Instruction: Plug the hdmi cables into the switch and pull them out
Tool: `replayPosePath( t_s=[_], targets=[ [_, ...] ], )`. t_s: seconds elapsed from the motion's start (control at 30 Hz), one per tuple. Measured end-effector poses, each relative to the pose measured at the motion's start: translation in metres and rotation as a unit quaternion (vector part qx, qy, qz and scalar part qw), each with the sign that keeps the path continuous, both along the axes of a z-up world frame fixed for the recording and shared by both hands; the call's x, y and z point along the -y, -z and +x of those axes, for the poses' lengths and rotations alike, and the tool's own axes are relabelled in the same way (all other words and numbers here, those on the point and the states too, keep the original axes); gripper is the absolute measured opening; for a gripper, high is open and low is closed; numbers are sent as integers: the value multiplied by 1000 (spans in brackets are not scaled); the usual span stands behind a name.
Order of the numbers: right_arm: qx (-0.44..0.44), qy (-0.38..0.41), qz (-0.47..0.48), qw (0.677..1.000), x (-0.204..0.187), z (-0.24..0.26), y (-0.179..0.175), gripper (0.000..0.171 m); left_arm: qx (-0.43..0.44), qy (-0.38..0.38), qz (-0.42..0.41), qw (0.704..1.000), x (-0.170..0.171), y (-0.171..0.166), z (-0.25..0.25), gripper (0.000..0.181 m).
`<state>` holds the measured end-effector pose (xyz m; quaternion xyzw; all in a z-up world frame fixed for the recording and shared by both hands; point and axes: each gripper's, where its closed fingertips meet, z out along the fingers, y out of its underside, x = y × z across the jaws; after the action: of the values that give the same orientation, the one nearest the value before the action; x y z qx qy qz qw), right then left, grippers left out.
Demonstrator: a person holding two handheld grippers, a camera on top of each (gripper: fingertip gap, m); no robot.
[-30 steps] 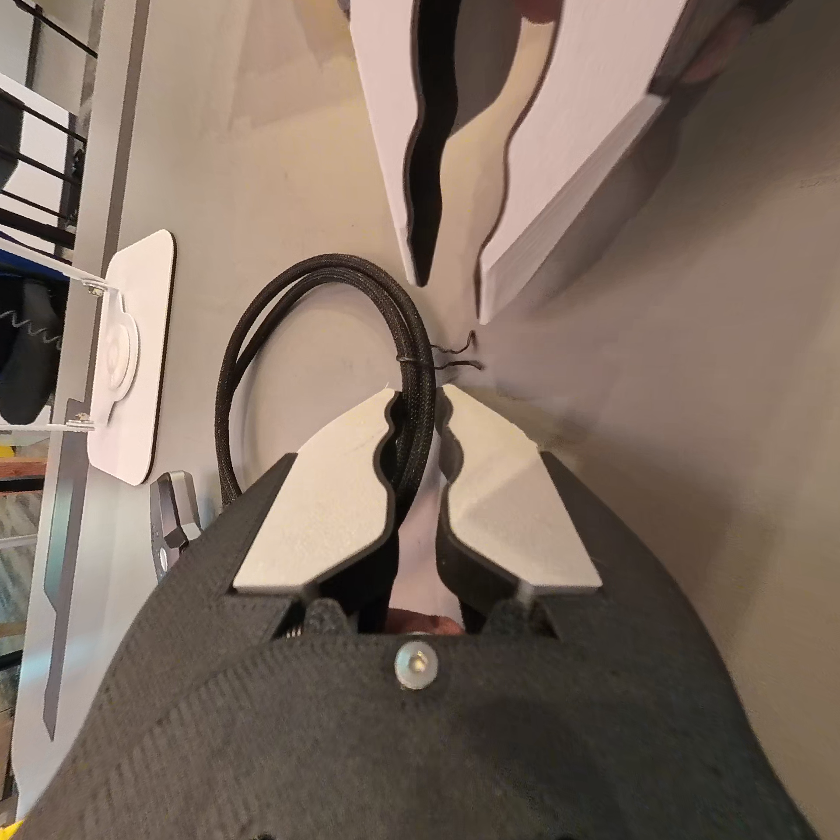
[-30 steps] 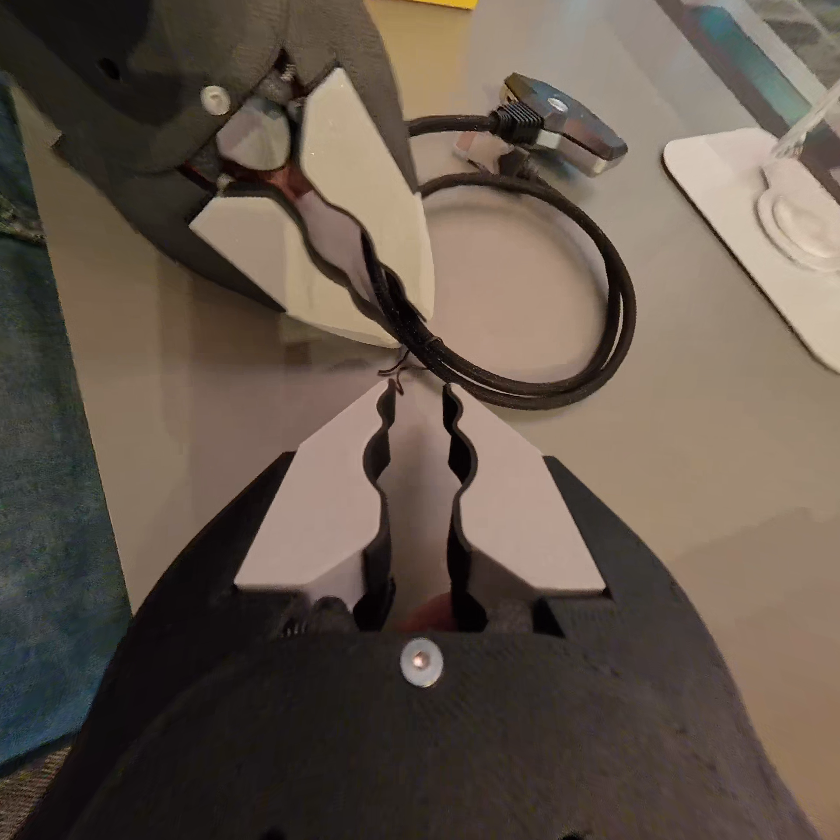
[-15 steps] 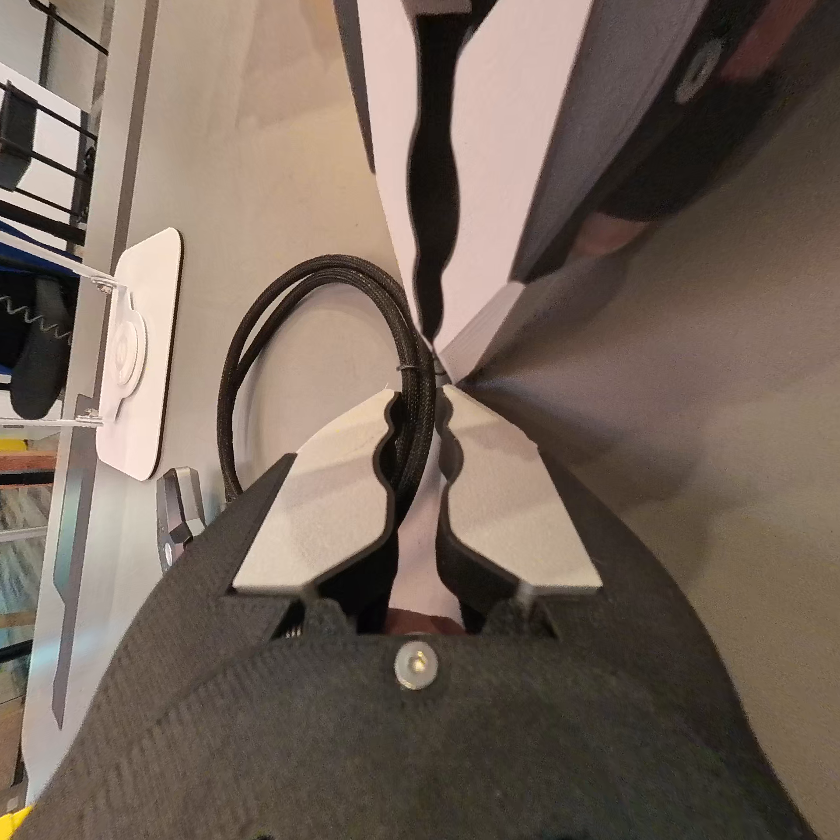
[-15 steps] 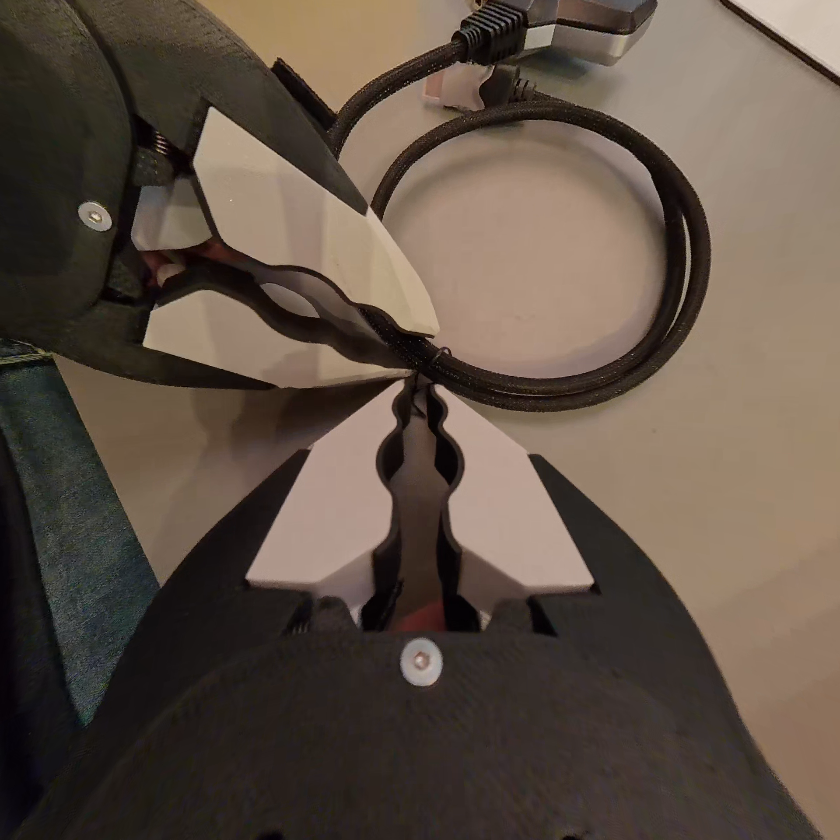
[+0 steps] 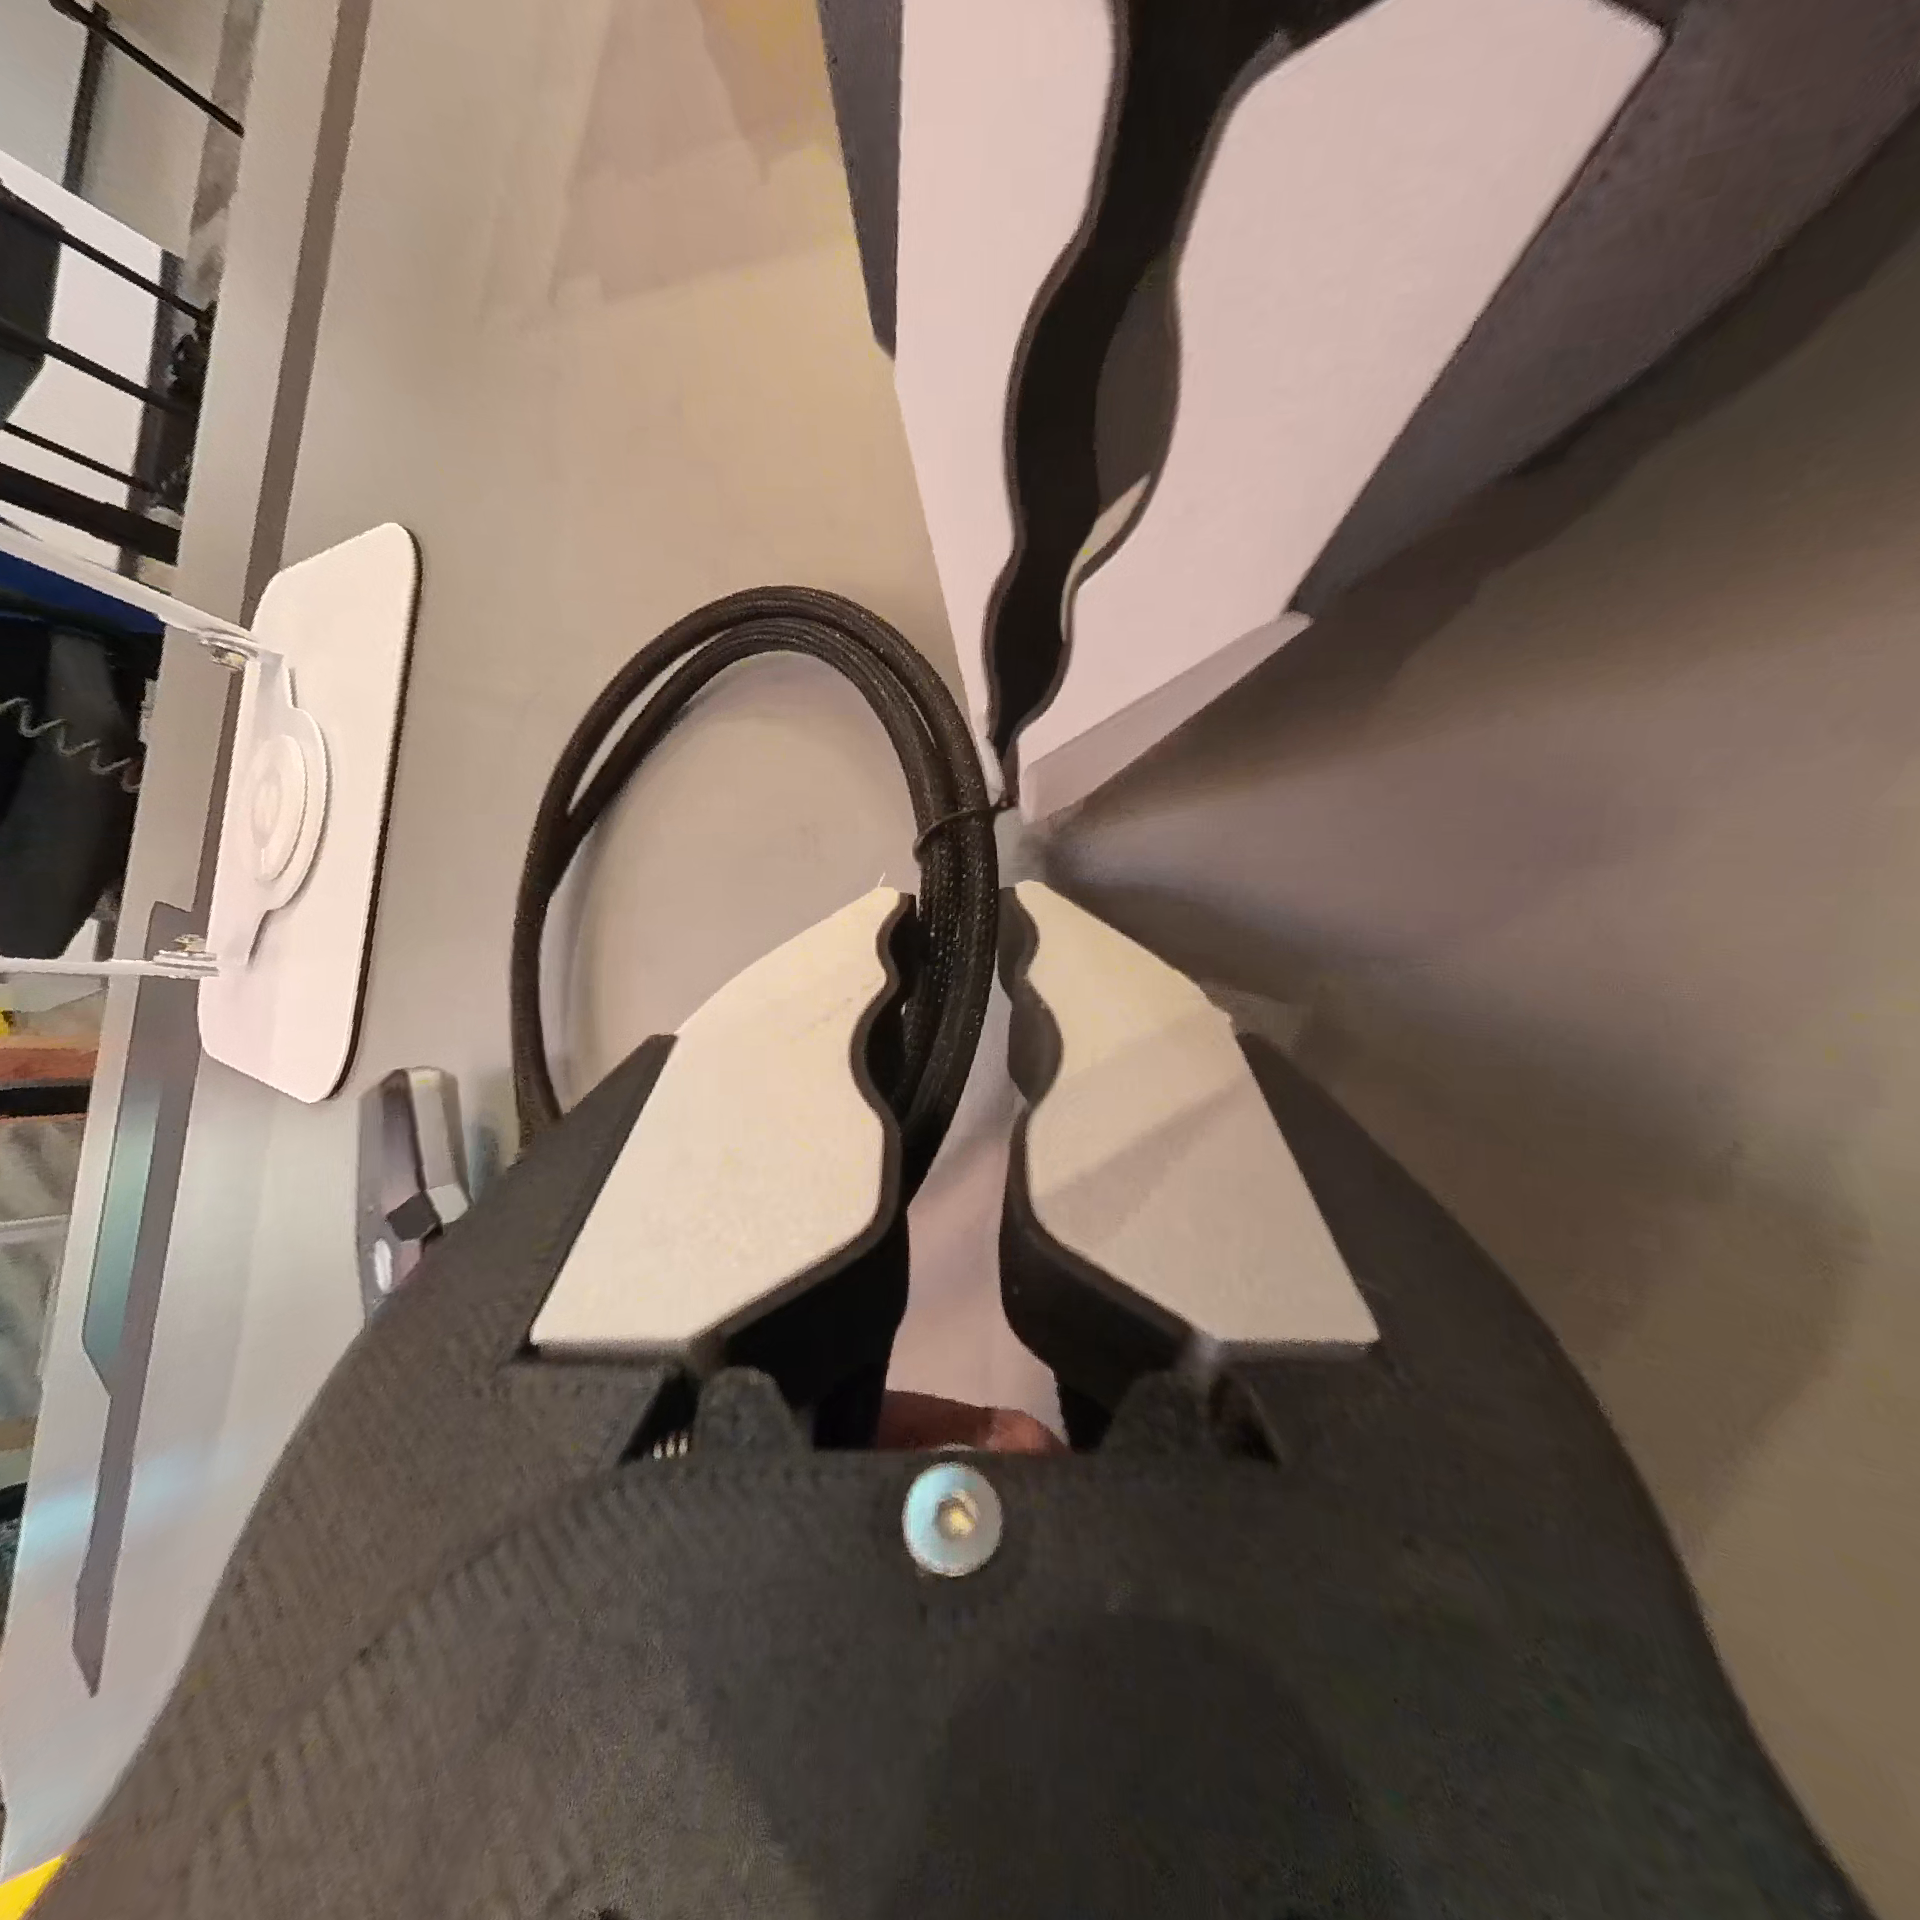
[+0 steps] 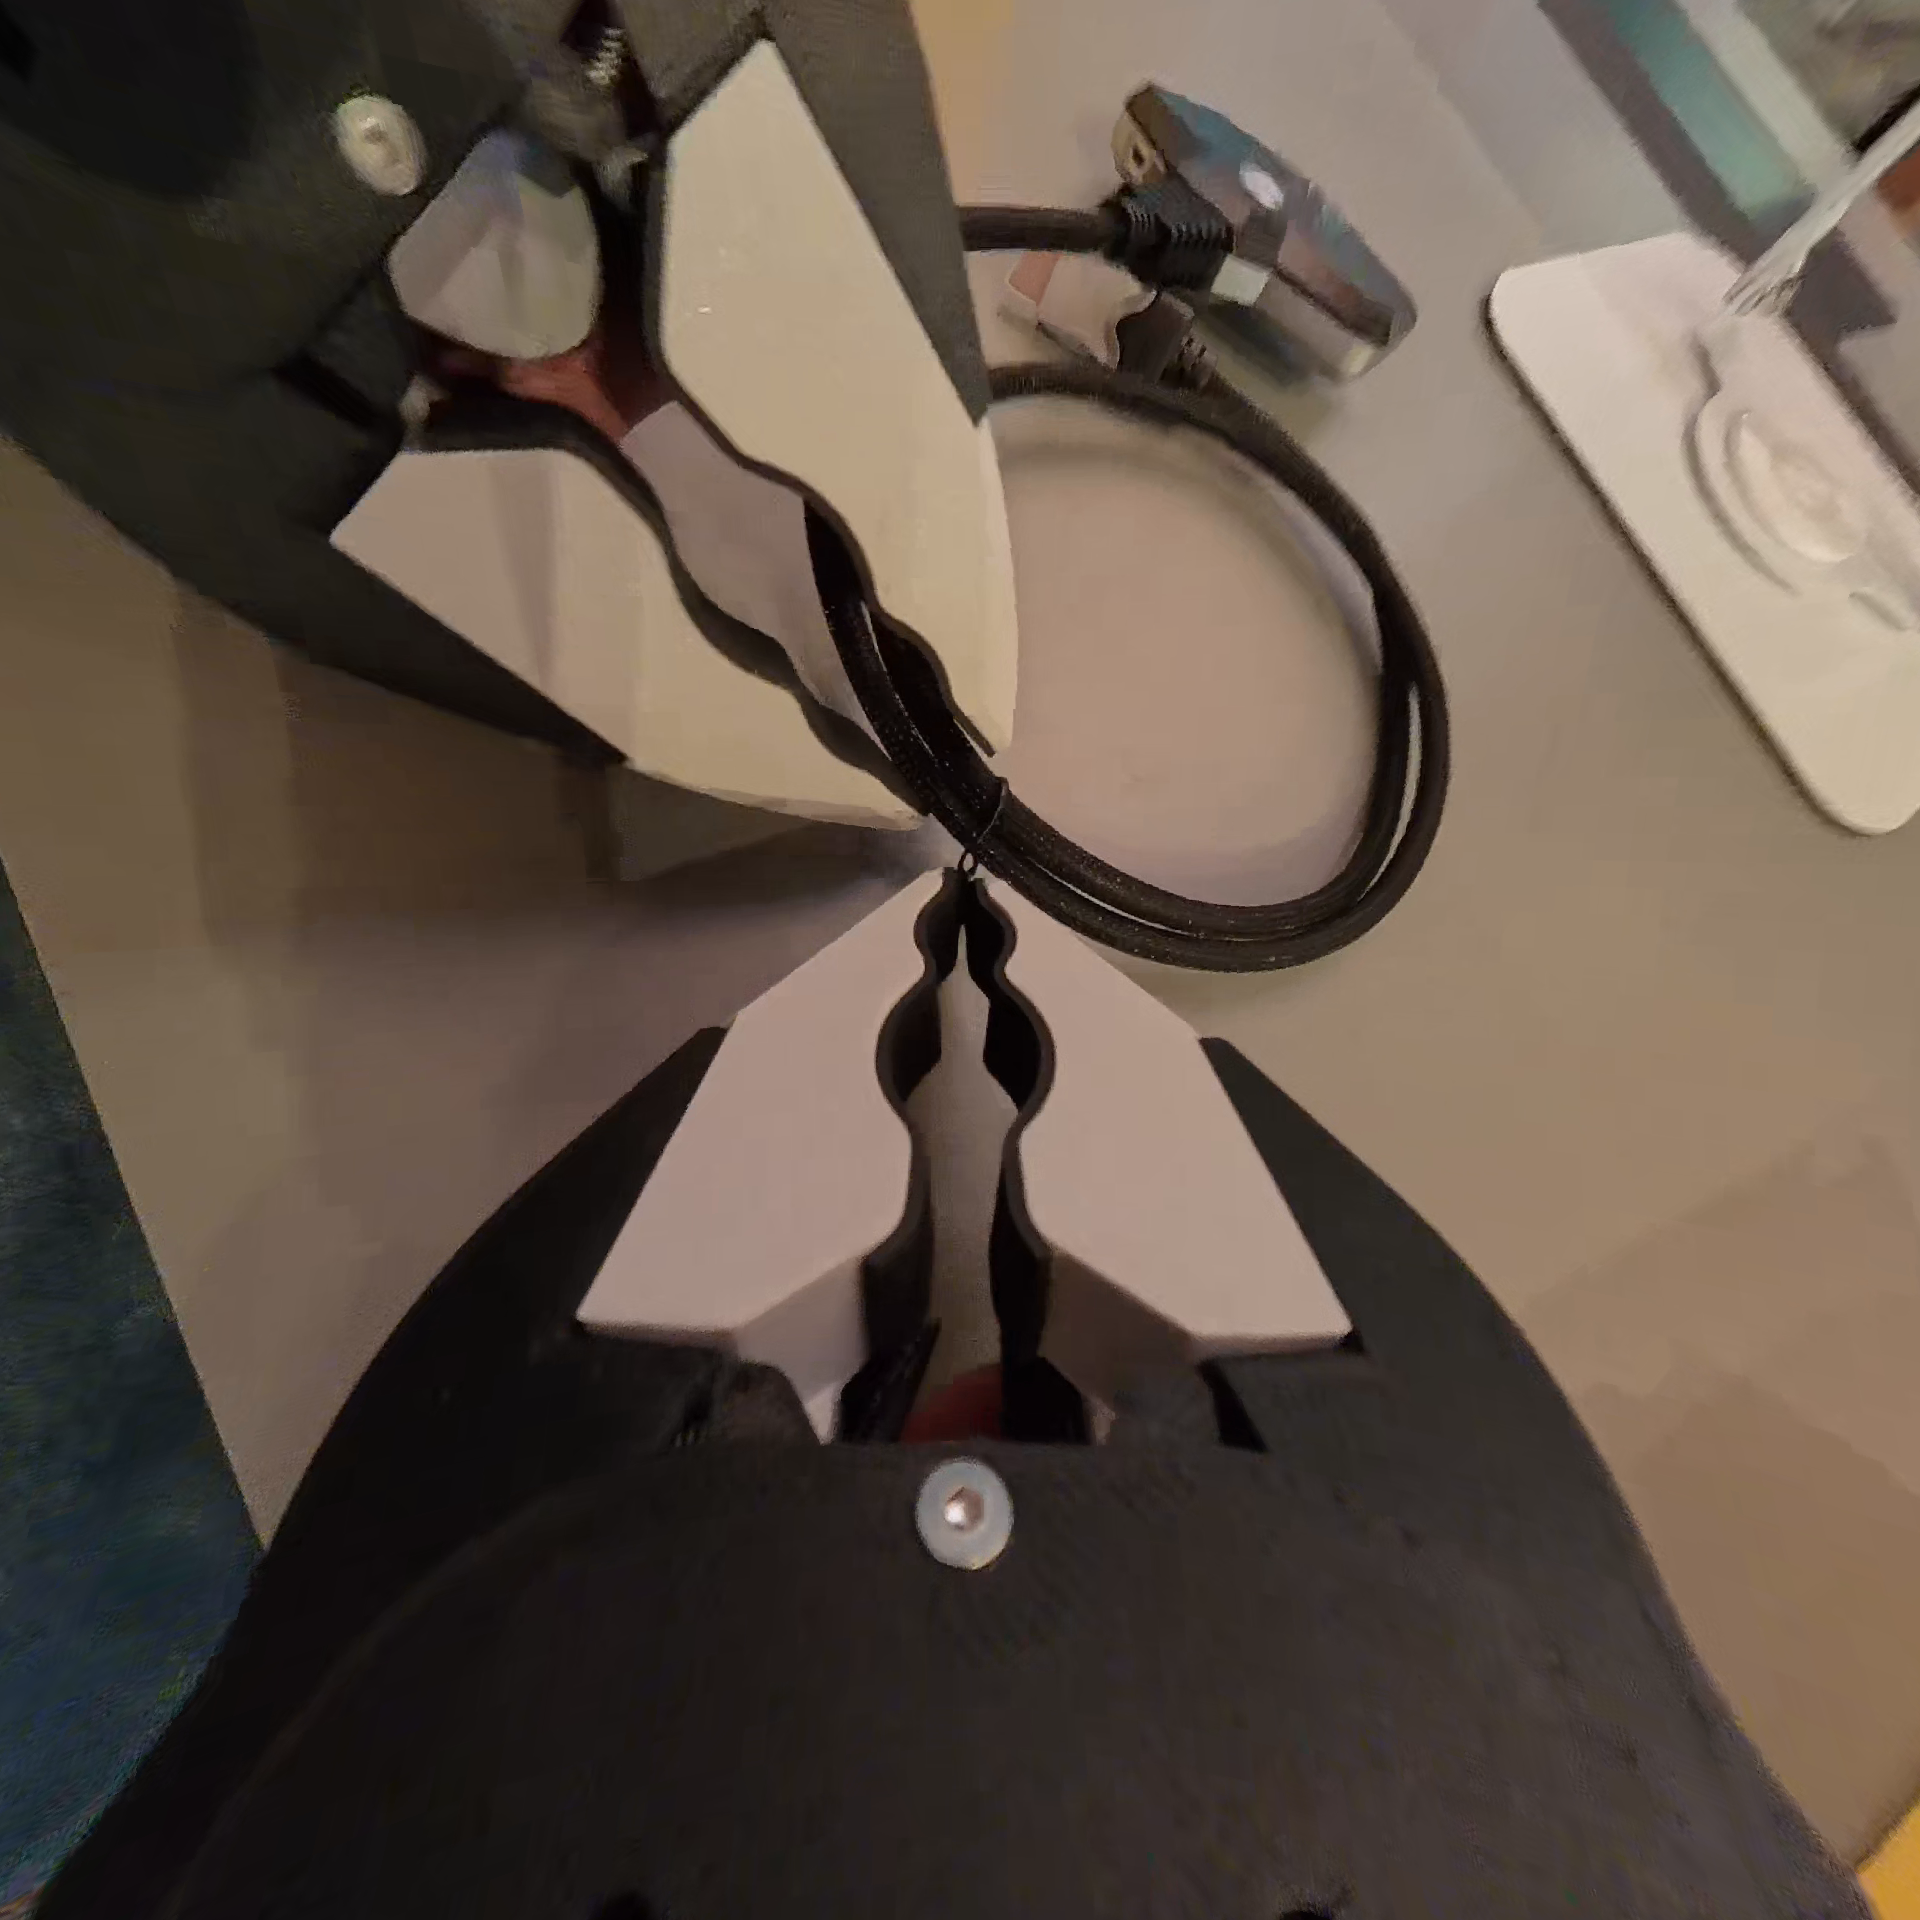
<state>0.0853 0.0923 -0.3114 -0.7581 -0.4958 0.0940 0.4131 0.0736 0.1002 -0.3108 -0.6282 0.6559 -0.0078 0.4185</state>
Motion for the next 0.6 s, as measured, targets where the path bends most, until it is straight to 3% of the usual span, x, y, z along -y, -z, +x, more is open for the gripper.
replayPosePath(
  t_s=[0.17, 0.3, 0.4, 0.6],
  targets=[
    [-39, -8, 0, 999, 1, 1, -14, 0, 21, 6, 13, 1000, 1, -11, 2, 24],
    [-77, -28, -16, 997, 5, -2, -24, 0, 27, 11, 92, 995, 0, -27, 2, 33],
    [-92, -40, -21, 995, 8, -5, -30, 0, 15, 28, 154, 988, 0, -37, 4, 30],
    [-51, -58, 34, 996, 6, -3, -40, 0, -15, 68, 183, 981, 1, -45, 8, 14]
  ],
)
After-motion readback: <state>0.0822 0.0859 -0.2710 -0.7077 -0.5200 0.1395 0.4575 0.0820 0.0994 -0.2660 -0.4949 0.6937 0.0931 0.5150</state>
